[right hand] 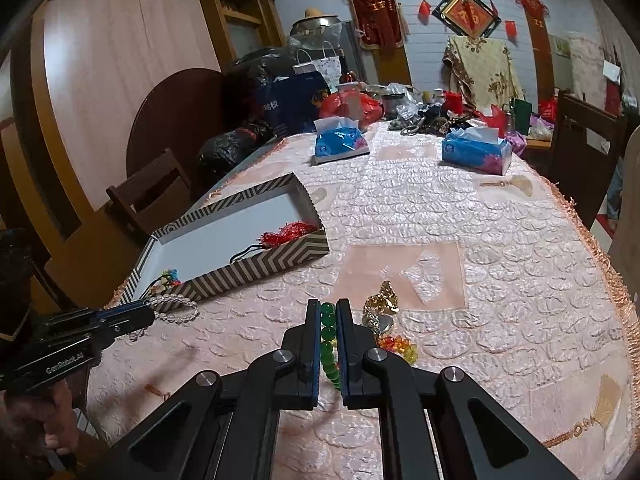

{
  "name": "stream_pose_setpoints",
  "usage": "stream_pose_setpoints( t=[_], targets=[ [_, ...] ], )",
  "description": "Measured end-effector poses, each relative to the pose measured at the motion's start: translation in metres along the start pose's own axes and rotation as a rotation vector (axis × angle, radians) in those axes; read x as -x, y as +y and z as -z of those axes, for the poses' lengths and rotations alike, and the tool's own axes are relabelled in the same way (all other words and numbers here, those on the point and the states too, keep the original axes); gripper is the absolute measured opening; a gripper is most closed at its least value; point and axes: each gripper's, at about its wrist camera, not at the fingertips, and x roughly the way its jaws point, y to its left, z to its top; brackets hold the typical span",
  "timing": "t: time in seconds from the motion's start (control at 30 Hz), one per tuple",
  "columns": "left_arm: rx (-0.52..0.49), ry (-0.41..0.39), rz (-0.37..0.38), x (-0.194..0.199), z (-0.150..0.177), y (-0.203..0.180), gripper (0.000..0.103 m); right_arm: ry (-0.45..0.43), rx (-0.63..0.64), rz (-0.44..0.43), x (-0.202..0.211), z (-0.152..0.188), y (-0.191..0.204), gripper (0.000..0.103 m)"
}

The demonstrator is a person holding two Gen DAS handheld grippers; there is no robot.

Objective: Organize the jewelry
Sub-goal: 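Lift the clear bracelet with the left tool while the right tool lifts the green bracelet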

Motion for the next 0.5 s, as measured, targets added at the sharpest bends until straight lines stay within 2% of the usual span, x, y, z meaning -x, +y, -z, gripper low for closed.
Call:
stream_pose_setpoints(
  t=[0.5],
  targets=[
    [0.064,-0.009,-0.019,-0.014,-0.014,0.027,0.006,0.04,0.021,-0.031,-0.02,-0.024,0.021,0.006]
  ],
)
